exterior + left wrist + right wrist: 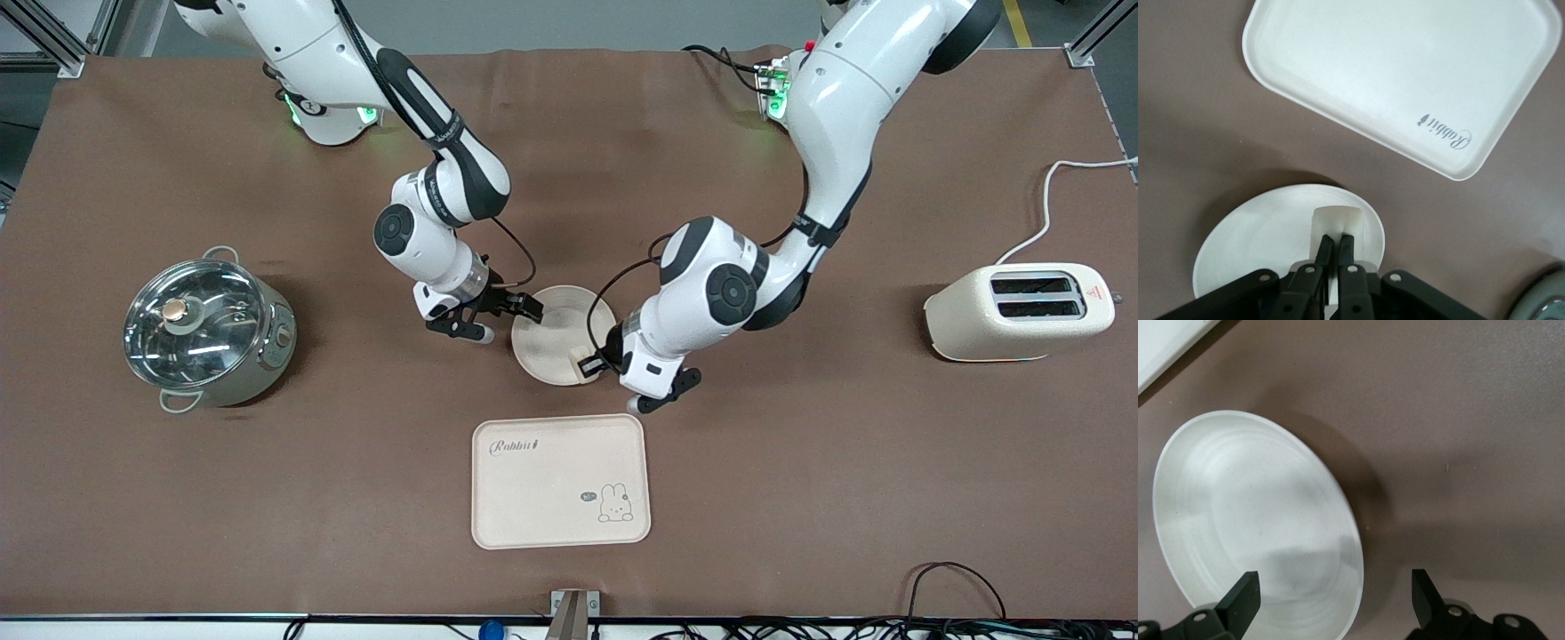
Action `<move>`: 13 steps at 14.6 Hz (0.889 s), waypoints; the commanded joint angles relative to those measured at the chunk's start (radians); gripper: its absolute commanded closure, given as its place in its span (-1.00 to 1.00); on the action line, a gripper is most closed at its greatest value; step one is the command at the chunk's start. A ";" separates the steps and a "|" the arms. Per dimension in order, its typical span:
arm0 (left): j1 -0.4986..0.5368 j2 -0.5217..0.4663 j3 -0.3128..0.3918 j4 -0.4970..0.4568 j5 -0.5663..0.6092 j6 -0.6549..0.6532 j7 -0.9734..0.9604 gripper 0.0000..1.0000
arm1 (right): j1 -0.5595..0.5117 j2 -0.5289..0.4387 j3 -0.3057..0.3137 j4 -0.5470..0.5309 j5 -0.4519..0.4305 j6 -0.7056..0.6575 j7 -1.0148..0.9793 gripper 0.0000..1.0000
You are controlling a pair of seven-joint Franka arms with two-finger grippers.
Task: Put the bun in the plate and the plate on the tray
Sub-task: 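Carry the bun over the white plate and lower it with the left gripper, then release the bun and withdraw the left gripper while the right gripper grips the plate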
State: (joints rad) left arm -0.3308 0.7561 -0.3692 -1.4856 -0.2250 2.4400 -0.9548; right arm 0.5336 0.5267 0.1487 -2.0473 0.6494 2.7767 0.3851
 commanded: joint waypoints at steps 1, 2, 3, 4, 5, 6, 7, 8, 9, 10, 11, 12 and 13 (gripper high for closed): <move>-0.027 -0.006 0.009 -0.047 0.001 0.054 -0.061 0.43 | 0.014 0.022 -0.006 0.006 0.027 0.023 -0.009 -1.00; -0.027 -0.006 0.009 -0.050 0.001 0.054 -0.064 -0.03 | 0.014 0.029 -0.008 0.012 0.027 0.027 -0.011 -1.00; -0.027 -0.009 0.009 -0.056 0.001 0.056 -0.065 -0.96 | 0.014 0.033 -0.006 0.015 0.027 0.030 -0.011 -1.00; -0.027 -0.011 0.010 -0.058 0.003 0.056 -0.065 -1.00 | 0.014 0.033 -0.006 0.018 0.027 0.030 -0.011 -0.89; -0.024 -0.017 0.012 -0.058 0.013 0.051 -0.065 -1.00 | 0.014 0.035 -0.008 0.018 0.026 0.032 -0.017 -0.66; -0.018 -0.023 0.018 -0.058 0.042 0.044 -0.065 -1.00 | 0.014 0.035 -0.006 0.018 0.024 0.035 -0.019 0.98; -0.004 -0.049 0.027 -0.052 0.111 0.006 -0.059 -1.00 | 0.017 0.038 -0.008 0.018 0.018 0.040 -0.026 1.00; 0.028 -0.087 0.036 -0.041 0.233 -0.081 -0.029 -1.00 | 0.016 0.042 -0.008 0.018 0.021 0.044 -0.025 1.00; 0.073 -0.119 0.026 -0.027 0.334 -0.166 0.053 -1.00 | 0.019 0.045 -0.008 0.018 0.024 0.046 -0.026 1.00; 0.103 -0.156 0.026 -0.025 0.378 -0.238 0.151 -1.00 | 0.020 0.045 -0.008 0.018 0.022 0.049 -0.026 1.00; 0.134 -0.200 0.026 -0.025 0.378 -0.284 0.260 -1.00 | 0.020 0.047 -0.008 0.018 0.022 0.055 -0.026 1.00; 0.178 -0.236 0.026 -0.025 0.378 -0.321 0.363 -1.00 | 0.020 0.053 -0.008 0.018 0.022 0.060 -0.026 1.00; 0.221 -0.277 0.024 -0.024 0.377 -0.367 0.454 -1.00 | 0.020 0.061 -0.008 0.019 0.022 0.069 -0.029 1.00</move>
State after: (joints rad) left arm -0.1772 0.5856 -0.3438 -1.4729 0.1326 2.1557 -0.6614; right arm 0.5398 0.5684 0.1487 -2.0356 0.6494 2.8199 0.3782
